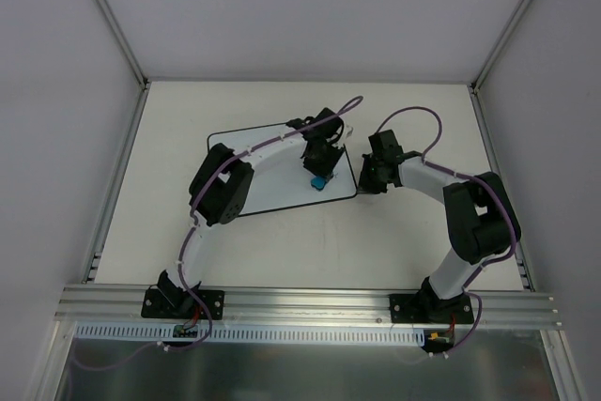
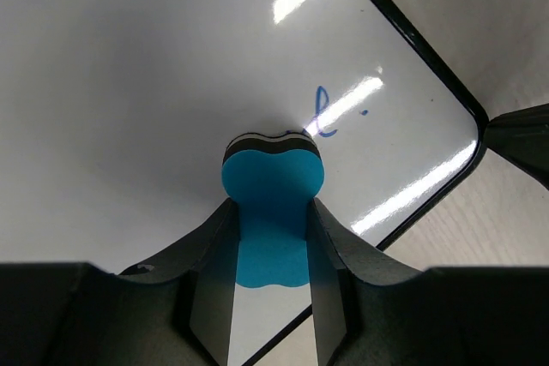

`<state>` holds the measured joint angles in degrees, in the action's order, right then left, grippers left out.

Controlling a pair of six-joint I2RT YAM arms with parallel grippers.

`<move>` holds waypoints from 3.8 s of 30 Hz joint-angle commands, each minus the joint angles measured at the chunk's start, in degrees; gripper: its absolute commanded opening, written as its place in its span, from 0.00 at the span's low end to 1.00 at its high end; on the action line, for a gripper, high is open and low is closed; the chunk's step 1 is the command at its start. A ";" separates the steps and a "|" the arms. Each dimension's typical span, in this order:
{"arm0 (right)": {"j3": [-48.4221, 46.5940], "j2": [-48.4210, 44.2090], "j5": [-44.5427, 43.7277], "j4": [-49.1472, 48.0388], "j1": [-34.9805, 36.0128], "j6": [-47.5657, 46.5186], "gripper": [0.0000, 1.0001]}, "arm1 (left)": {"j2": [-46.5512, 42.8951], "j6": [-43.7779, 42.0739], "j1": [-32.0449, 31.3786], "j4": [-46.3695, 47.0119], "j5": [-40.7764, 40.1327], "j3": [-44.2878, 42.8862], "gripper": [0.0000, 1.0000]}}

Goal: Erase the whiteboard

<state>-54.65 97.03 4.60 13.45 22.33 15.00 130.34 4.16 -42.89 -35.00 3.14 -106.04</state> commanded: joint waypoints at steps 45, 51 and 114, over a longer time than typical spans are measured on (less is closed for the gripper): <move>-6.16 1.04 2.43 -3.69 4.57 -8.42 0.35 | -7.39 11.30 16.70 -4.72 -15.71 3.92 0.00; -9.06 6.66 4.09 -6.51 5.27 -8.06 0.36 | -4.66 11.31 16.70 -4.63 -15.62 1.98 0.00; -9.33 13.27 3.84 -8.36 8.79 -5.51 0.00 | 7.73 6.22 14.34 -4.81 -0.86 -6.99 0.00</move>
<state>-65.87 109.69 8.12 1.61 30.26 10.24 133.82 13.74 -23.94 -38.76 -5.06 -112.92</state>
